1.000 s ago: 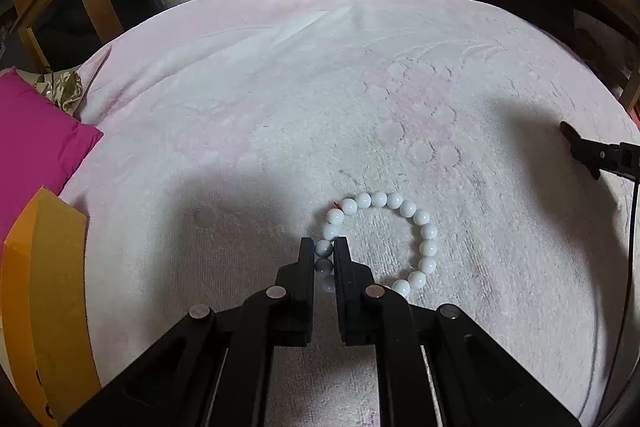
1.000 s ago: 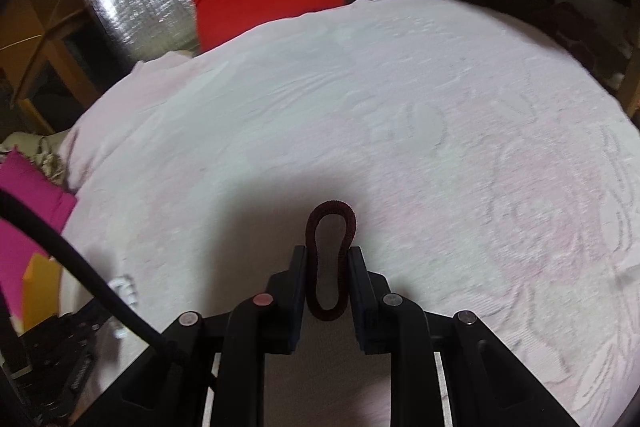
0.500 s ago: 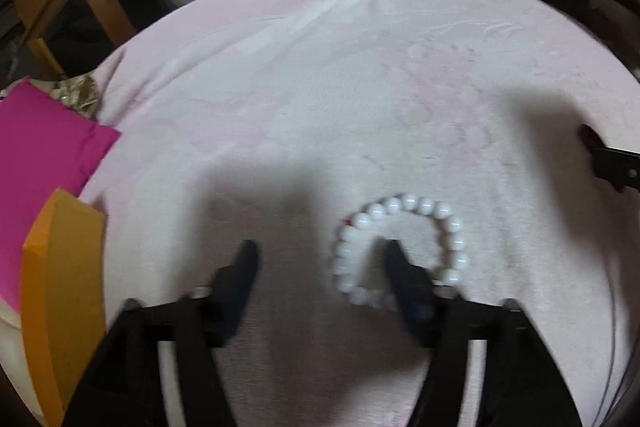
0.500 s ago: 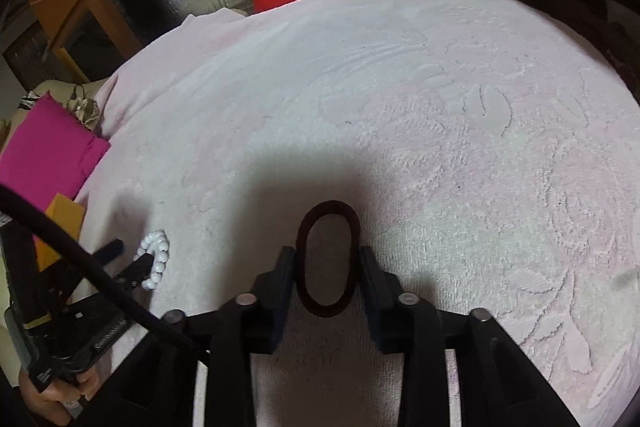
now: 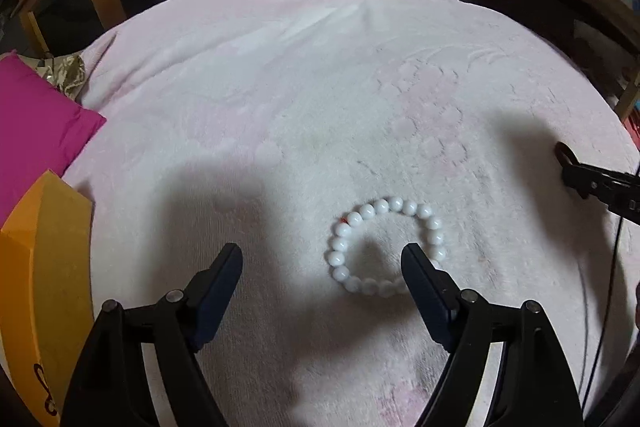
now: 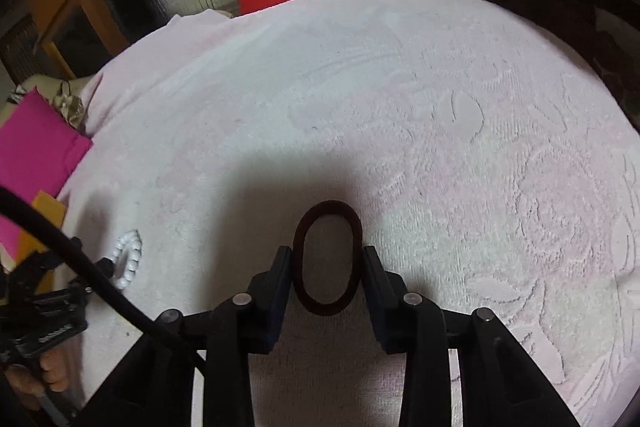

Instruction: Organize jewelry

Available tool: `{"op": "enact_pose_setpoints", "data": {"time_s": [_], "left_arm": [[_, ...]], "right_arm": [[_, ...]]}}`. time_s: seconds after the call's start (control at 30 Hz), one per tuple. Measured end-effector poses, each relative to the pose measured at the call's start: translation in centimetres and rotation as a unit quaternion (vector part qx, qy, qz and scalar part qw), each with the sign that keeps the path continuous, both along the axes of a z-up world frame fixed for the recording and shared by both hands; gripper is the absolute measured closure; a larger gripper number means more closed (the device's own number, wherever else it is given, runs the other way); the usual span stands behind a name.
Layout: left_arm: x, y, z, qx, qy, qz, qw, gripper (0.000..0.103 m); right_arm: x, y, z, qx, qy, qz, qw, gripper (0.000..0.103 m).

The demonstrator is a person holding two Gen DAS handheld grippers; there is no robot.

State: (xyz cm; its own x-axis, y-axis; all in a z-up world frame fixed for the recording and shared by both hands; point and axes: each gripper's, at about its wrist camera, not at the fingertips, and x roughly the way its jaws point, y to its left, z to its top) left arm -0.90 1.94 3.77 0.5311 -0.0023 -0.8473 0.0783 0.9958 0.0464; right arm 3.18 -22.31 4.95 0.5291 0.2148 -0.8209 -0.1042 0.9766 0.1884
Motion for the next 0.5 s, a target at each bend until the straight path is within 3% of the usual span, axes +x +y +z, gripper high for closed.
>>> {"op": "enact_pose_setpoints", "data": {"time_s": [0.17,0.3,0.5], "left_arm": [[0.4,-0.1,-0.7,-0.028,0.02,-0.015,0.9993,0.021],[0.7,0.5,-0.8,-0.048,0.027,0.003,0.9985,0.021],[0.4,-0.5,0.5,-0.05,0.001,-0.014,0.9986,0.021]], "right_arm": [[0.2,0.6,-0.1,-0.019,-0.001,0.008,1.0,0.063],[0.3,1.0,-0.1,-0.025,0.001,0.025,0.999,0.05],[-0.1,0.7,1.0,-0.028,-0.008,0.02,0.999,0.045]]}}
